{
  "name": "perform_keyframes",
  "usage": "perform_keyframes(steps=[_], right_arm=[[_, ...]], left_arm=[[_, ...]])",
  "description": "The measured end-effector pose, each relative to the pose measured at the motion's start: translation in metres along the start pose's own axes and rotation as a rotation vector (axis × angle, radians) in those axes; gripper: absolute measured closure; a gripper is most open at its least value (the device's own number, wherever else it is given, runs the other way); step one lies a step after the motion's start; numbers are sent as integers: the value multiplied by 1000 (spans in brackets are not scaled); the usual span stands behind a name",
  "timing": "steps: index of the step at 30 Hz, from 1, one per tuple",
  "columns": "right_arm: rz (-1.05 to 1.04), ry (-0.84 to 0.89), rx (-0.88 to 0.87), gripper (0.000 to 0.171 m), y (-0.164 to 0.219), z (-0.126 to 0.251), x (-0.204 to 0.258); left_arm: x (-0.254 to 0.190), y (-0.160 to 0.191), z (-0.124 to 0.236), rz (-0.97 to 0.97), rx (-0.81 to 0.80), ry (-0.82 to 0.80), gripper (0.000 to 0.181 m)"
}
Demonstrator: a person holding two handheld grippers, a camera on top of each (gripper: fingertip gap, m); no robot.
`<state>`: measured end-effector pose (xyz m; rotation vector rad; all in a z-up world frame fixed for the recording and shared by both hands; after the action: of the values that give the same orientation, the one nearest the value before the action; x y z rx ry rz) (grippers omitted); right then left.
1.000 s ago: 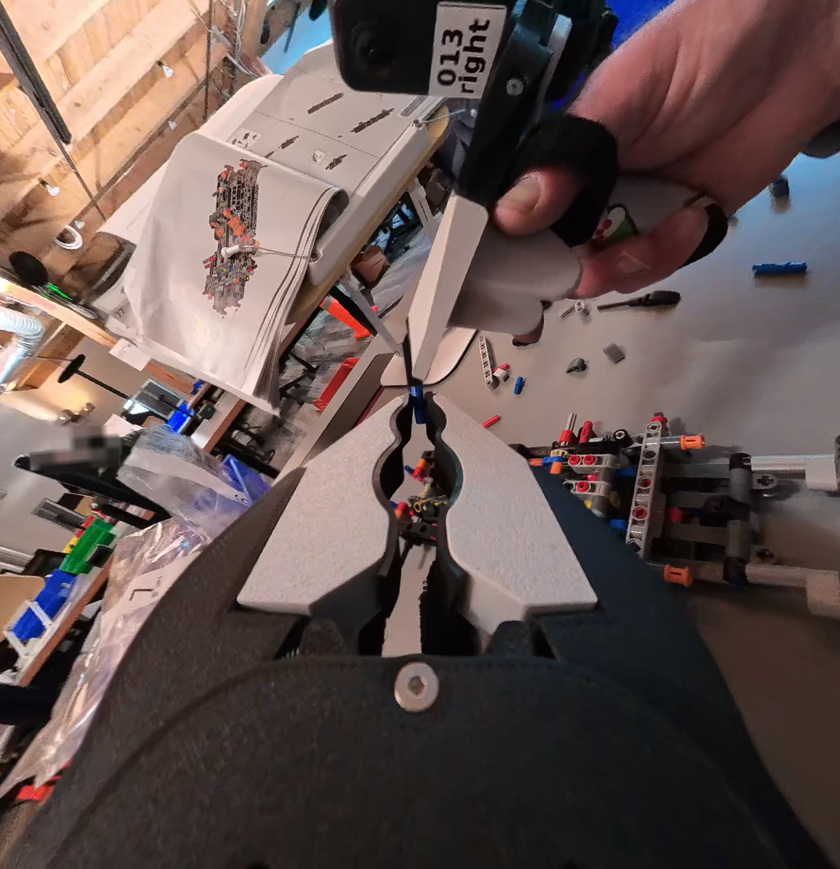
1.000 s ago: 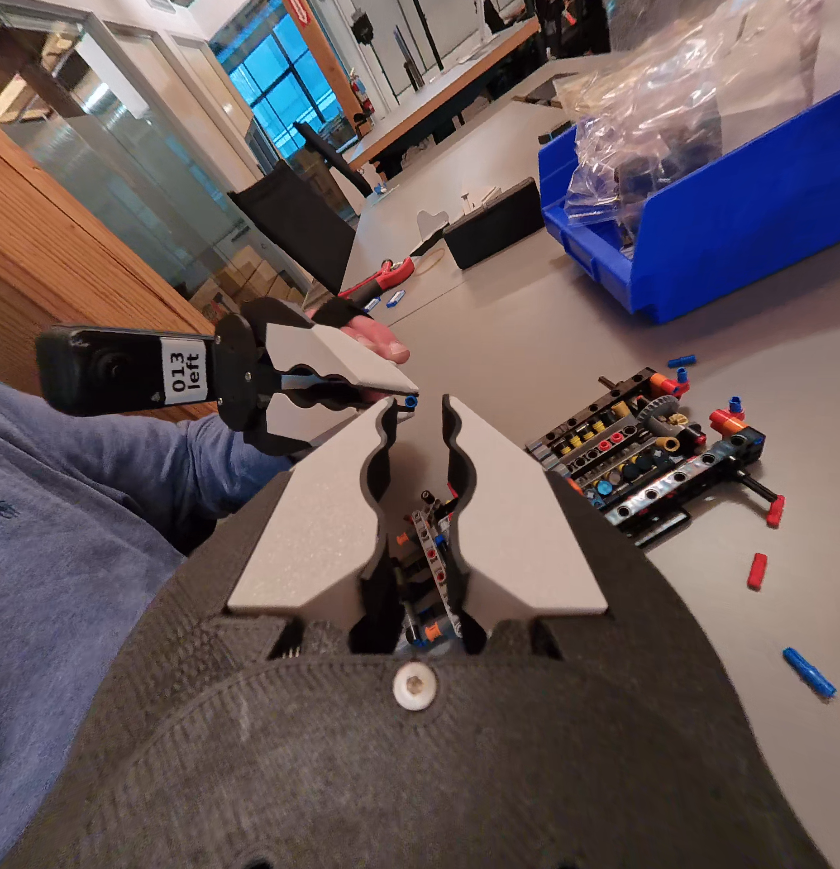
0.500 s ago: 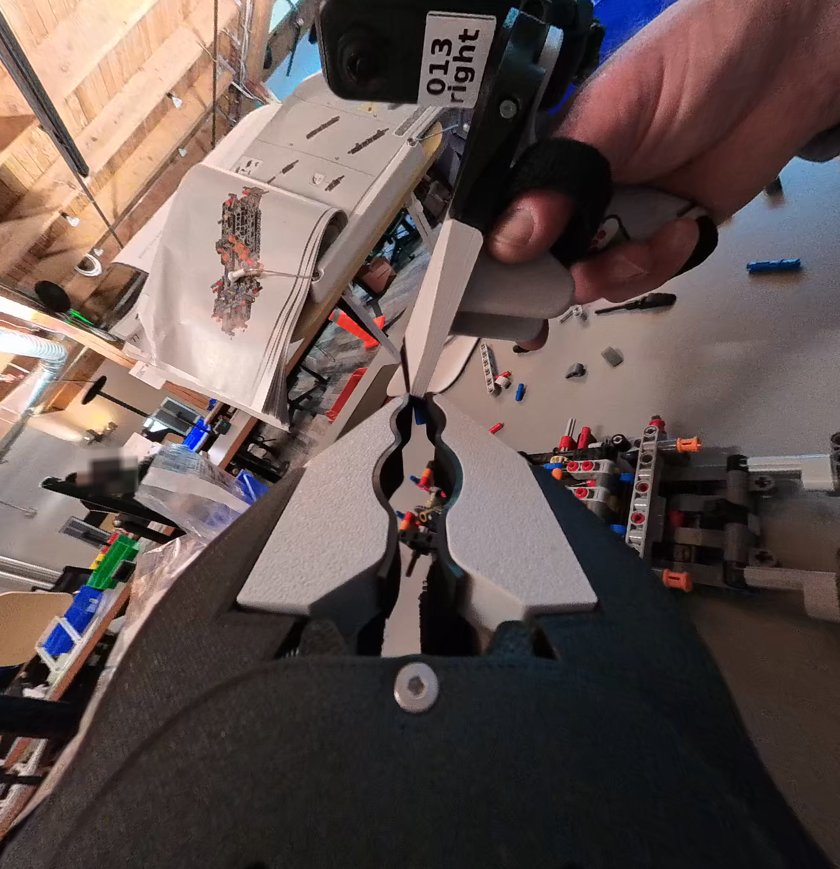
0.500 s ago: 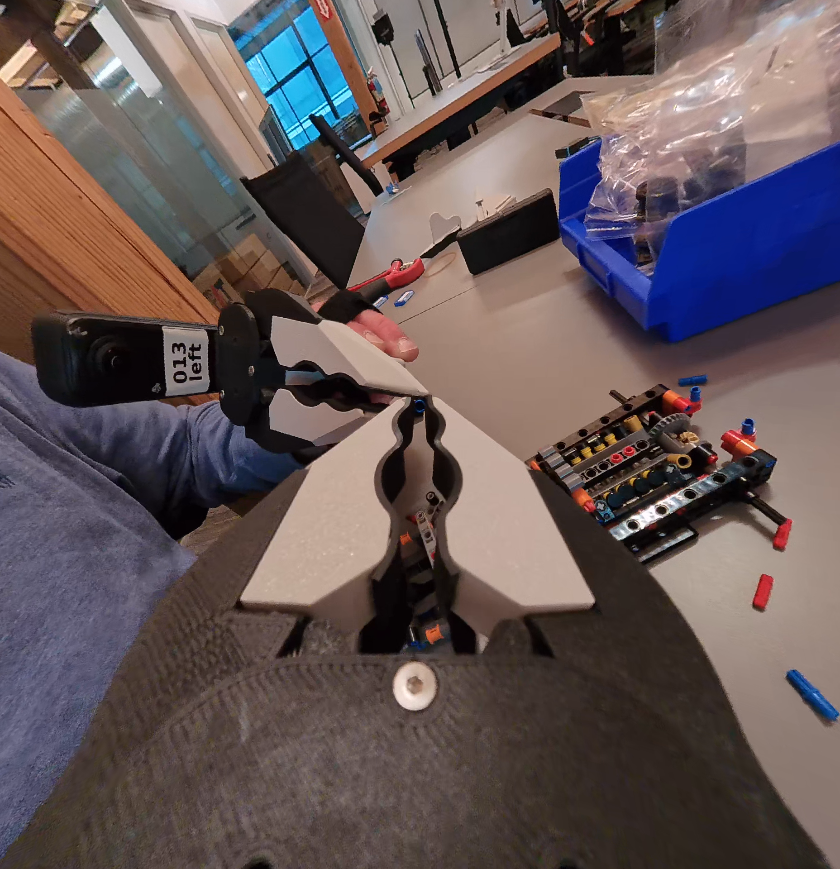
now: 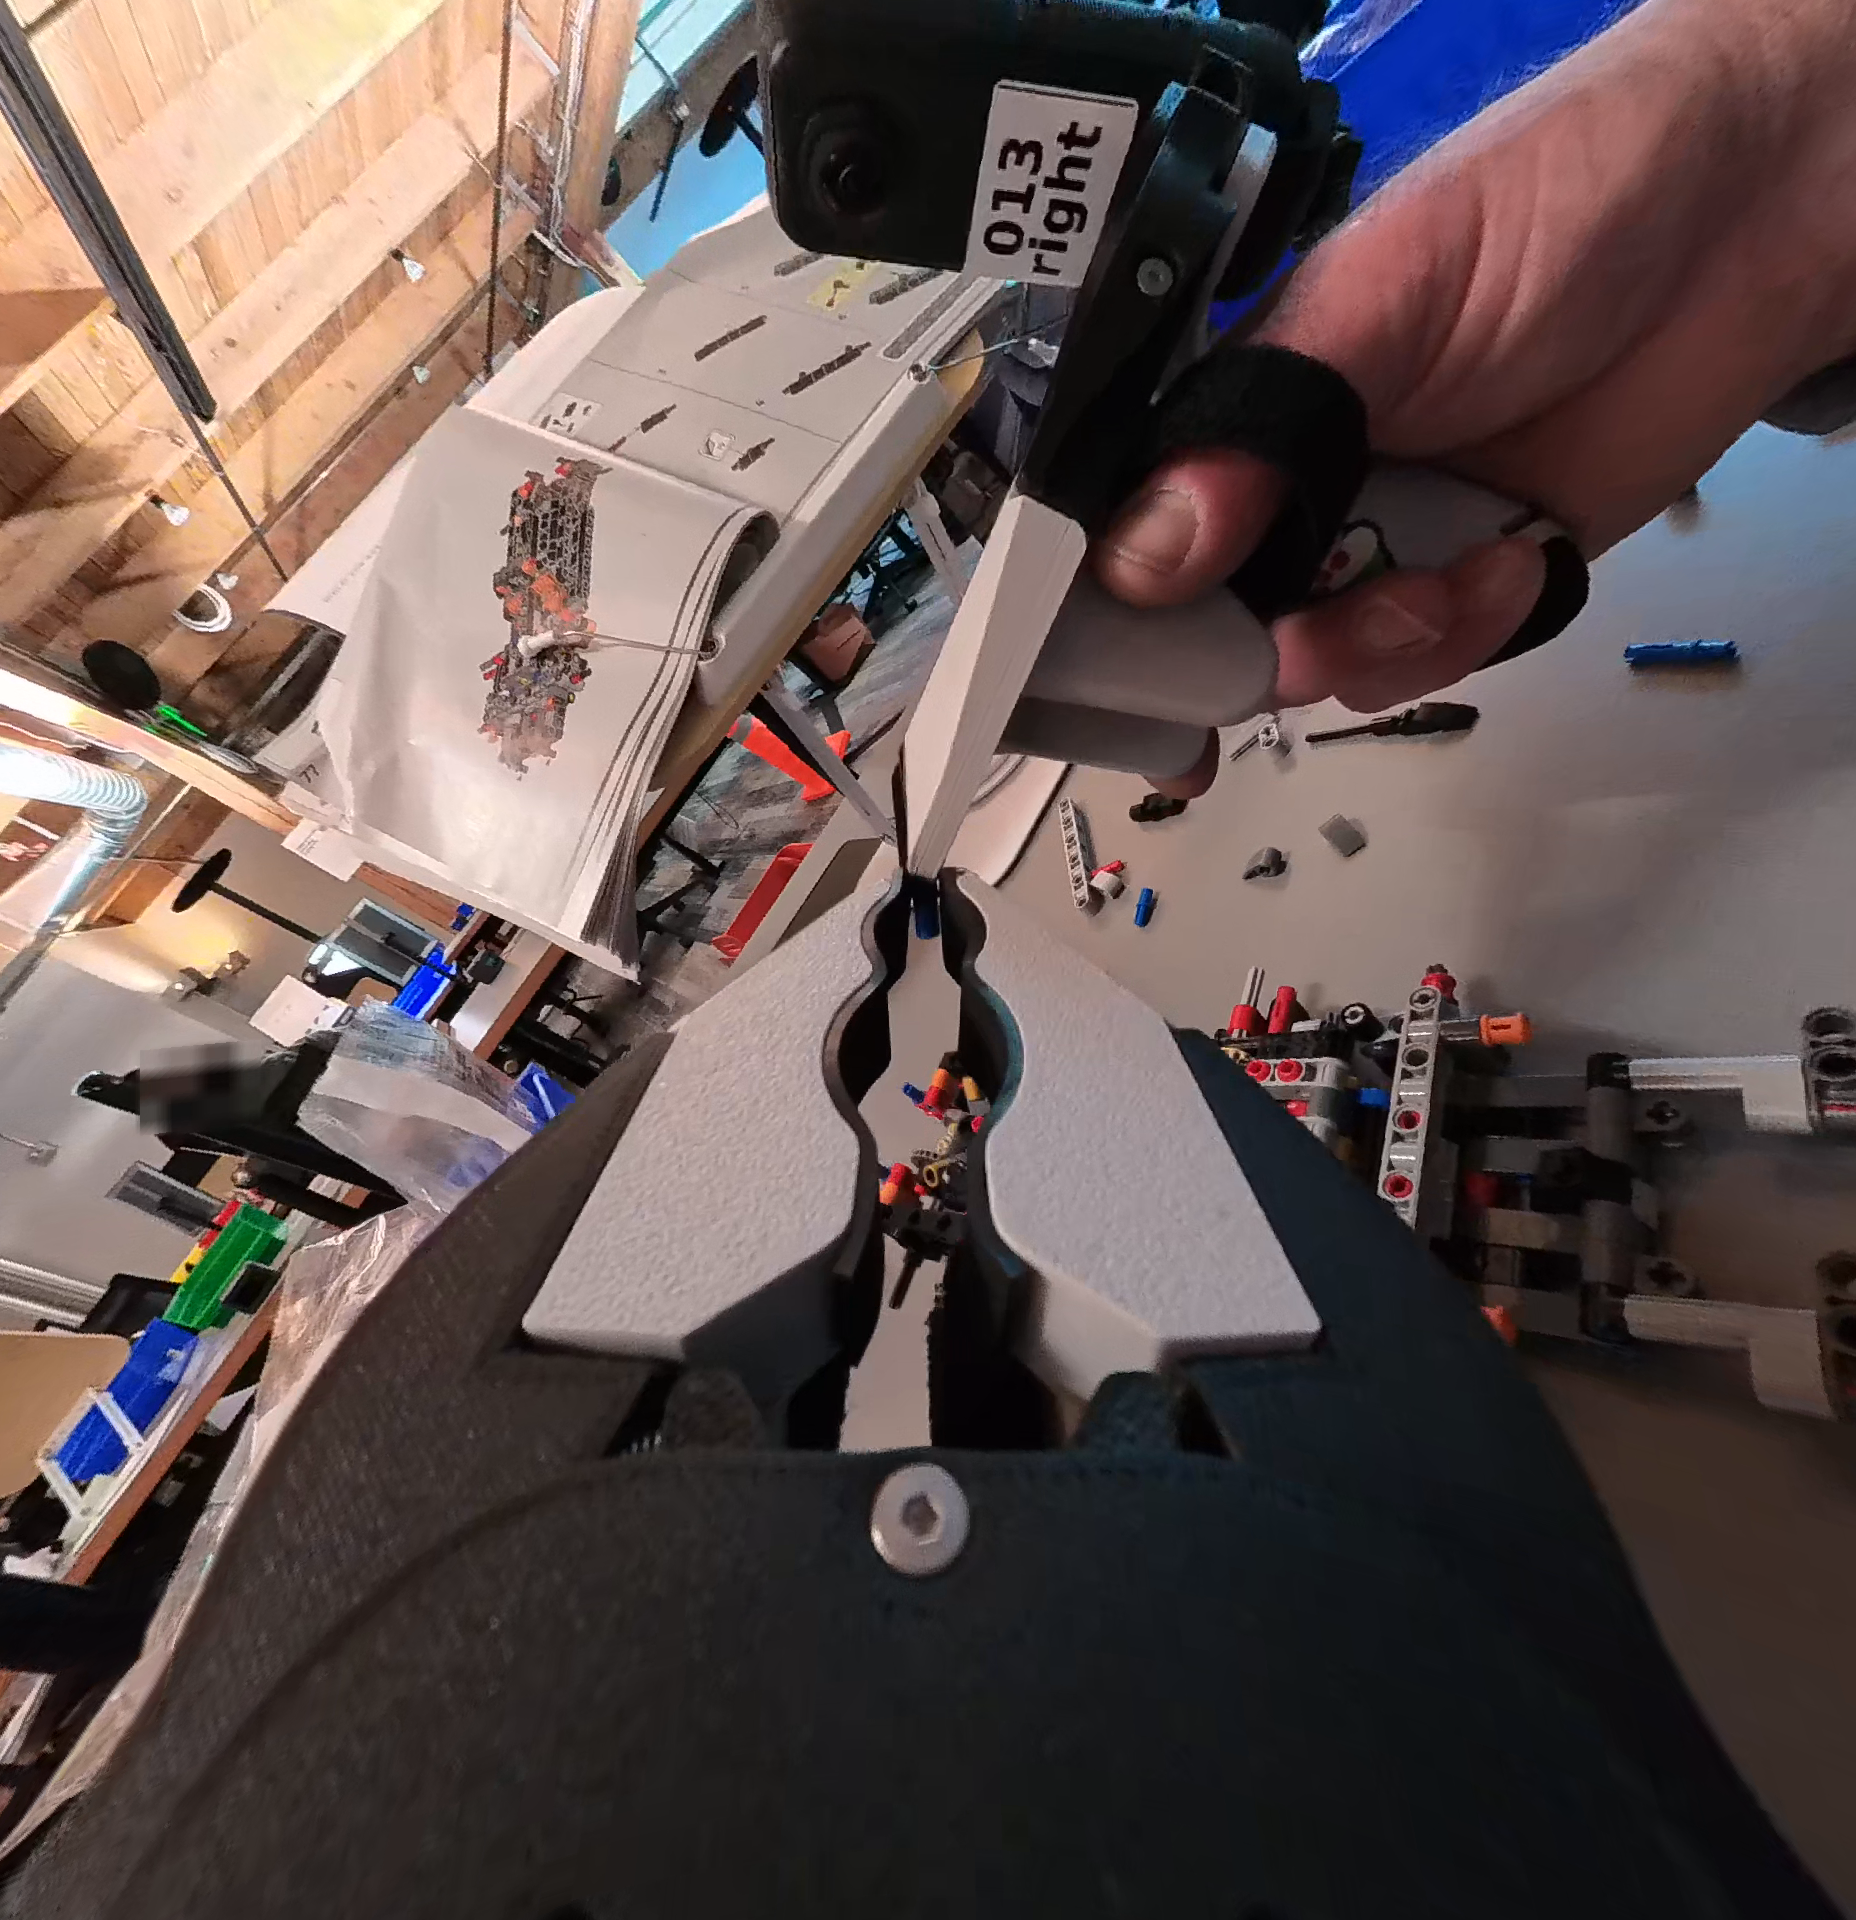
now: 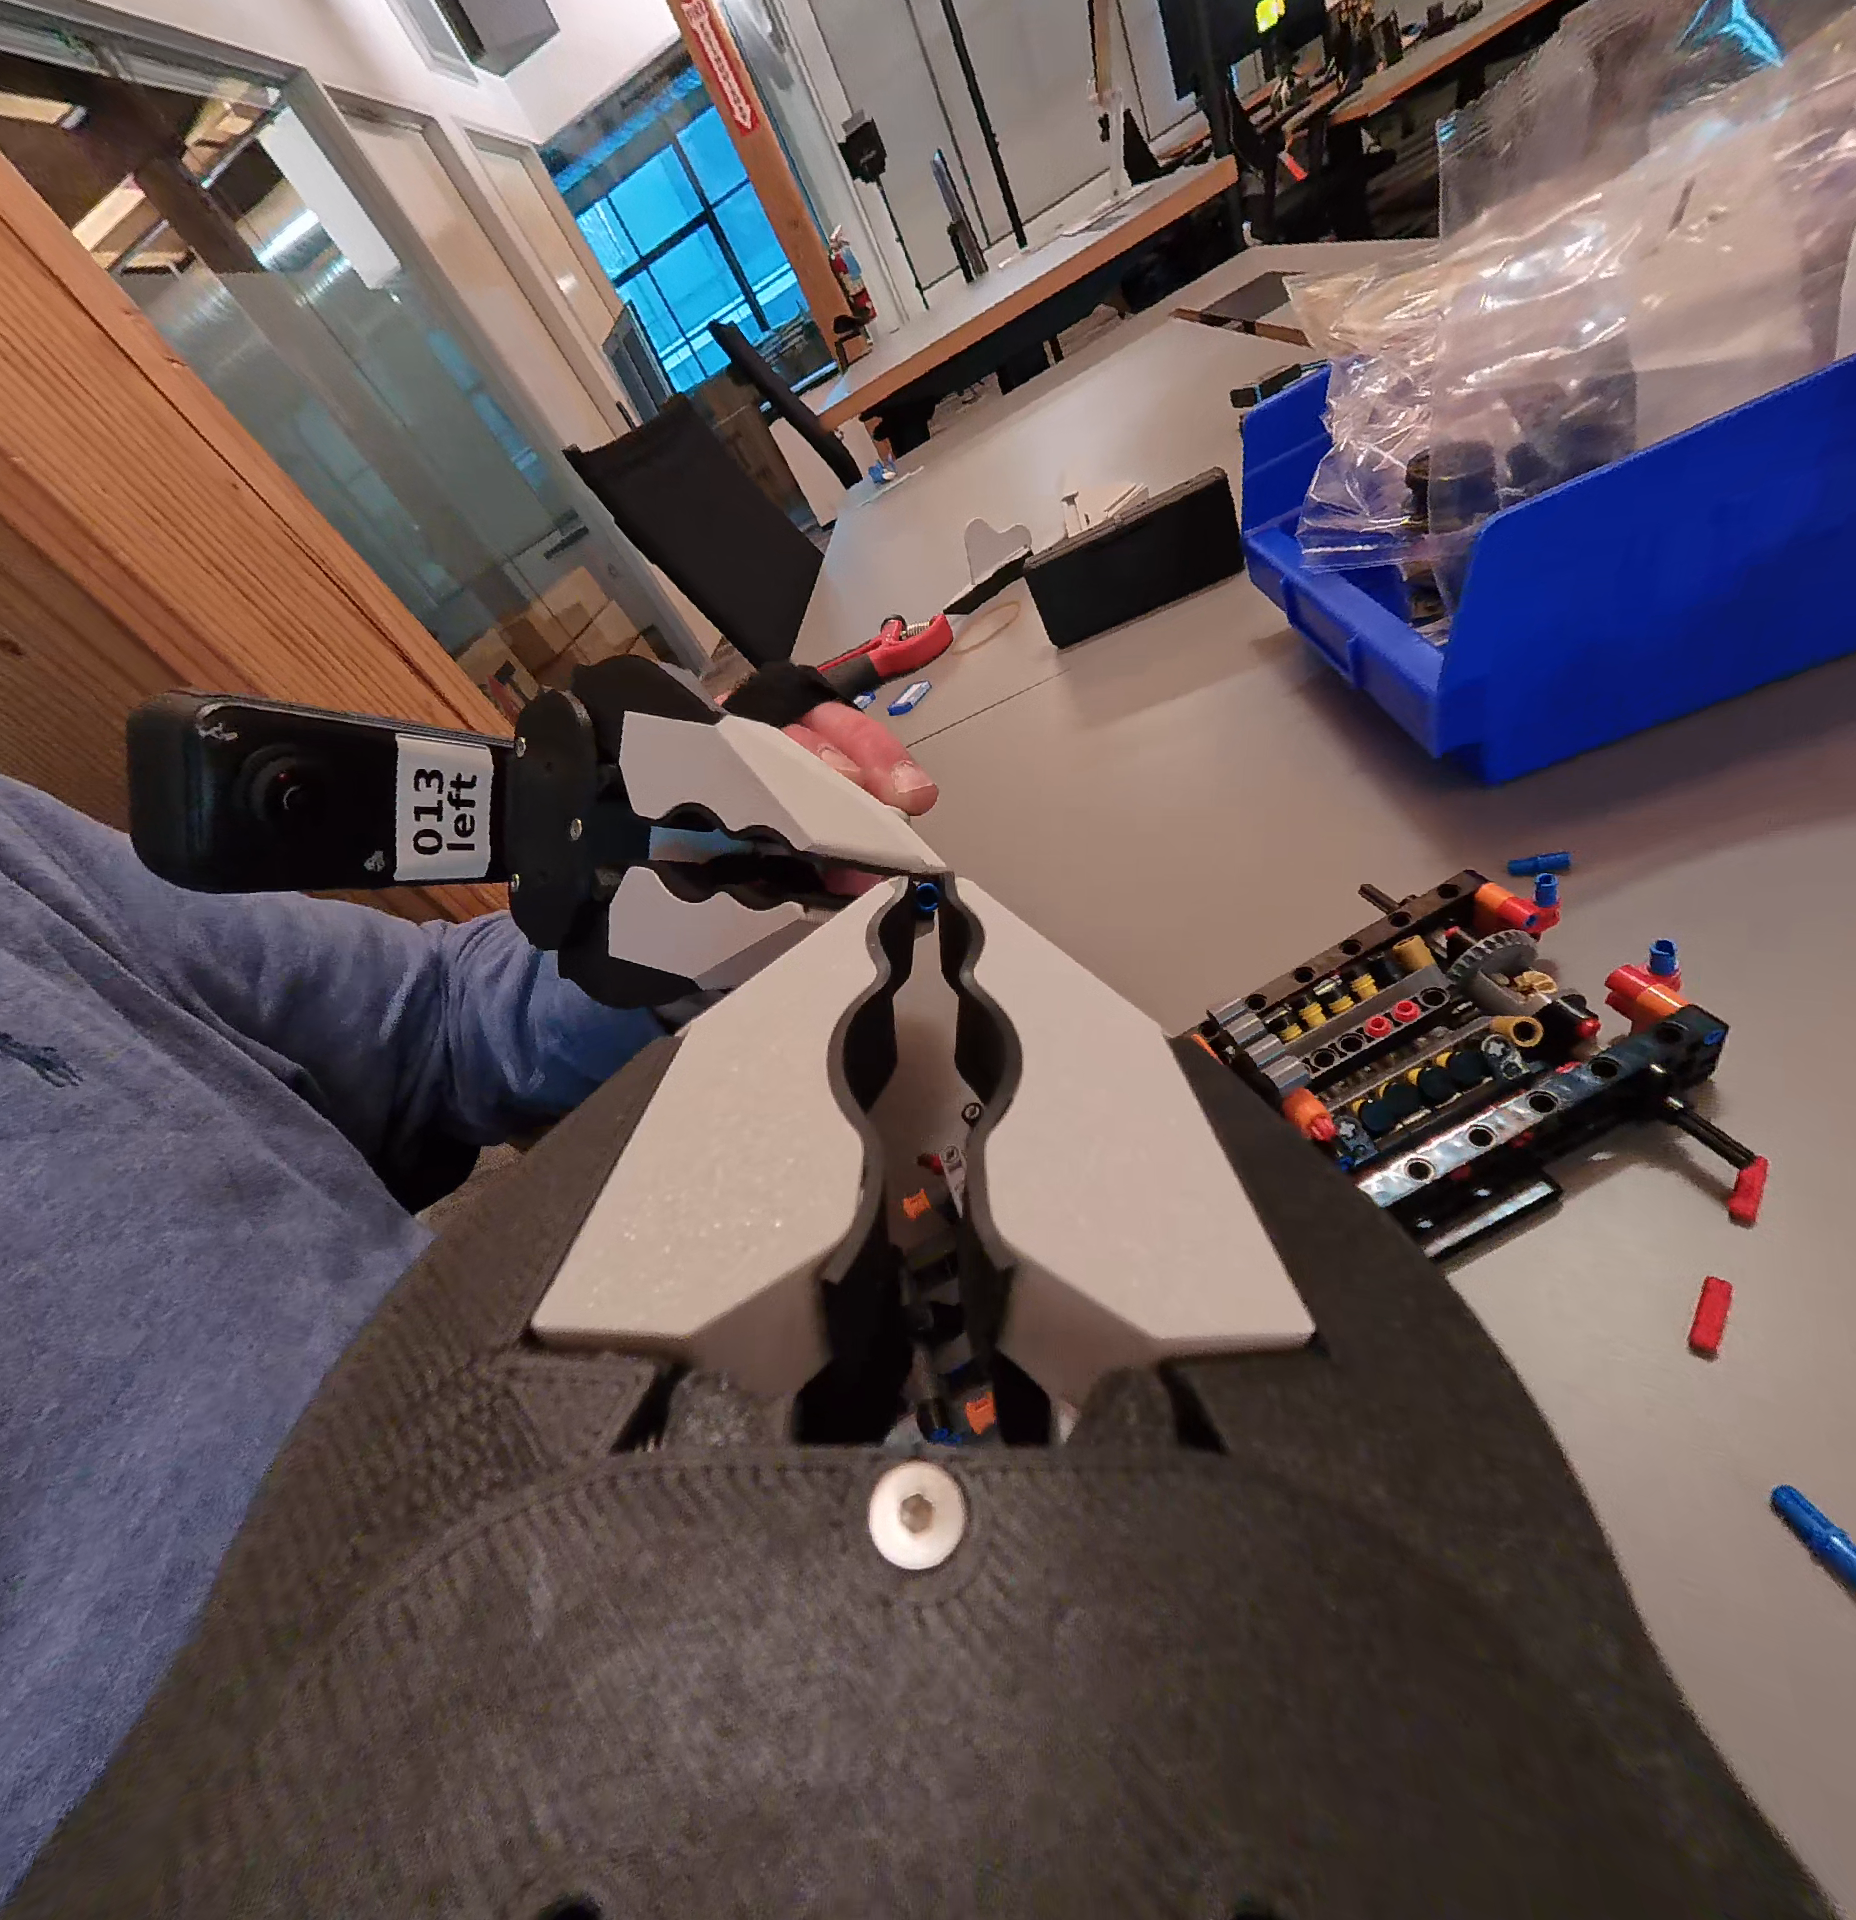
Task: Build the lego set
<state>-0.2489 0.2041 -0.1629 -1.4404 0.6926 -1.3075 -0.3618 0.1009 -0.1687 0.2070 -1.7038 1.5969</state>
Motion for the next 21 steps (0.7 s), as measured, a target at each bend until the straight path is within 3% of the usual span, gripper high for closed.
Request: perform_keyframes(steps=[13, 21], right_arm=[[-153, -74, -150, 169, 3, 9, -1], [-190, -113, -171, 169, 5, 10, -1]], left_arm=[[9, -6, 4, 82, -51, -25, 167], [5, -8, 2, 57, -48, 24, 178]])
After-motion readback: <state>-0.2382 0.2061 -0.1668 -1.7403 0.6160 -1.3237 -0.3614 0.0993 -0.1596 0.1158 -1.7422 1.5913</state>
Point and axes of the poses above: each gripper's, where its closed fingertips meet, z back along the fingers, y out of its underside, x = y × z across the jaws, the point moved 9 cm from there along z, back along the fingers, and after that the axes turned 6 degrees about z, right-handed, at the moved point
